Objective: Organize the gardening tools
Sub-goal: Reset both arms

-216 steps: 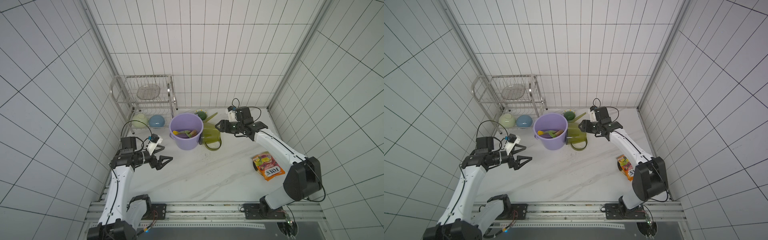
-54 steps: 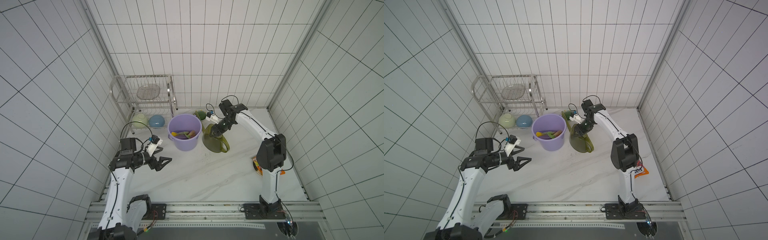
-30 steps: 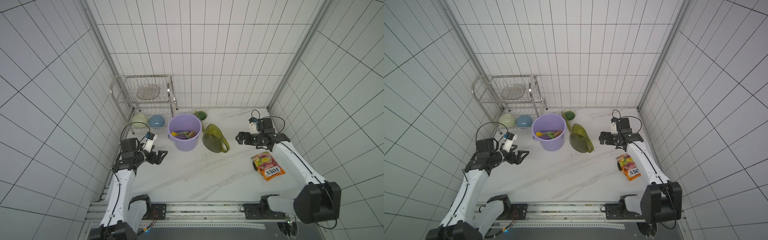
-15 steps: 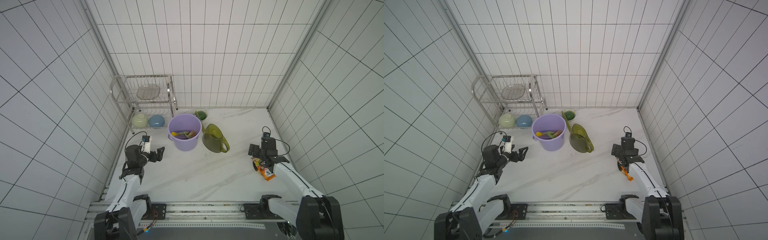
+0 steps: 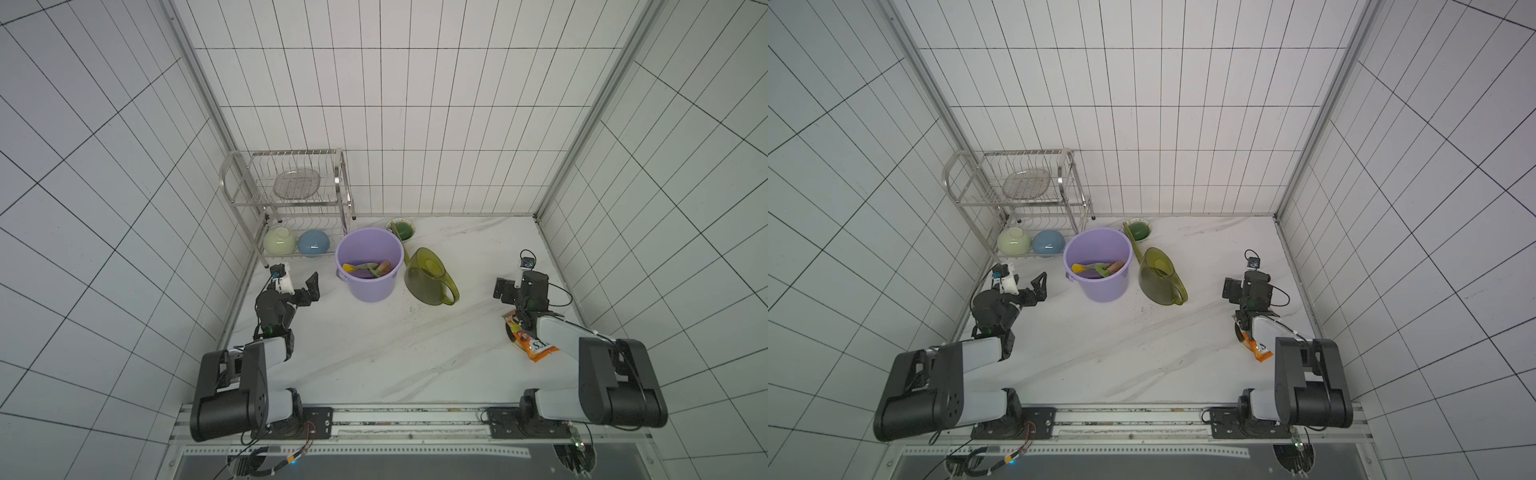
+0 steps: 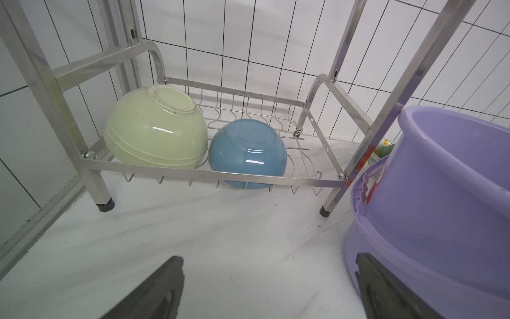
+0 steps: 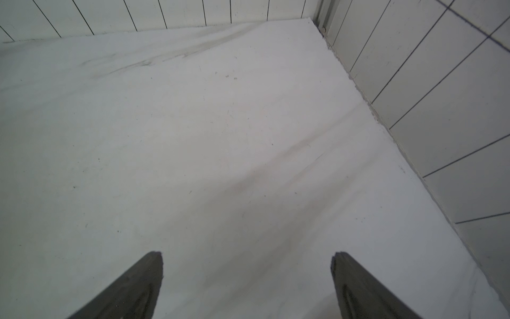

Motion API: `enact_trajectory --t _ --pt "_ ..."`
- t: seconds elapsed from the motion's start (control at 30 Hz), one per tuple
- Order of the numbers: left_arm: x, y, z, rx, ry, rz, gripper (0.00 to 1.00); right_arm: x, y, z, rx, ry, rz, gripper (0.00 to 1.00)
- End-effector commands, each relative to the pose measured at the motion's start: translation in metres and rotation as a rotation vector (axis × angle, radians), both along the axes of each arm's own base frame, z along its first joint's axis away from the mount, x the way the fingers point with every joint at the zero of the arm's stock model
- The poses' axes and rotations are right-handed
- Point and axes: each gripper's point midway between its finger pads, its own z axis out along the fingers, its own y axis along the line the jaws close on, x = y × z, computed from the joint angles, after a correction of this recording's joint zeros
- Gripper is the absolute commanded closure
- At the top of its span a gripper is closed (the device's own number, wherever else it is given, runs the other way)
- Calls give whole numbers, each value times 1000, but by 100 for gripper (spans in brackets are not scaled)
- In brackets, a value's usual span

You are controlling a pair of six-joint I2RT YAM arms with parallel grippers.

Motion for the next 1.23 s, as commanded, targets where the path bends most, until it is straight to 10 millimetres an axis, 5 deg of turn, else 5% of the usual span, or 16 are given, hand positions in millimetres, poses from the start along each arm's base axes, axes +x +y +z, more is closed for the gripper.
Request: enact_trajectory --t 0.0,0.3,0.57,1.2 --pt "5 6 3 14 -68 72 2 14 3 18 -28 -92 52 1" --pt "24 23 -14 11 21 201 2 9 -7 10 -52 -206 6 1" --pt "41 18 -22 70 114 237 2 12 -16 4 -45 -200 -40 1" --pt "42 18 -22 96 124 266 2 17 -20 0 -21 -165 -55 1"
